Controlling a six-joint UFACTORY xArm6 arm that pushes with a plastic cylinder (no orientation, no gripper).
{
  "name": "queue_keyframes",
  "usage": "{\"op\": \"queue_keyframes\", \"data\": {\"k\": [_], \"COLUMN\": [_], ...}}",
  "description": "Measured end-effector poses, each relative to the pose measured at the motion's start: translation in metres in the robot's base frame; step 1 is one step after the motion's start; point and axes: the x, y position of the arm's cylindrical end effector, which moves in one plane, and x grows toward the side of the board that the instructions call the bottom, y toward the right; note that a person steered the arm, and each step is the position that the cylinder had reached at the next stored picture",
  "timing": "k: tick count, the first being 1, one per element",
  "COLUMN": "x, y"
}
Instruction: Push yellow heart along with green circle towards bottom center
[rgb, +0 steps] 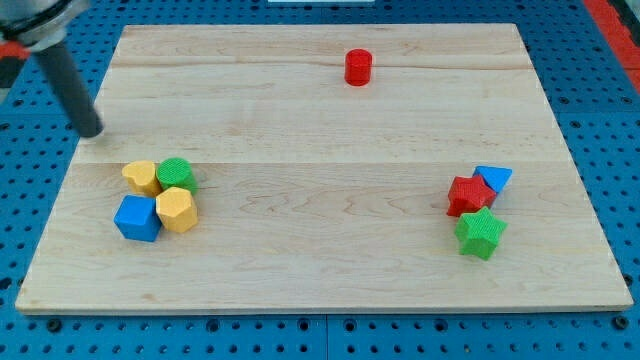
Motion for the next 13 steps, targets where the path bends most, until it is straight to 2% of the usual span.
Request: {"op": "queue_keyframes", "data": {"k": [1,7,13], "x": [0.045,0.050,0.058], "y": [-0.008,0.159,0.250]}}
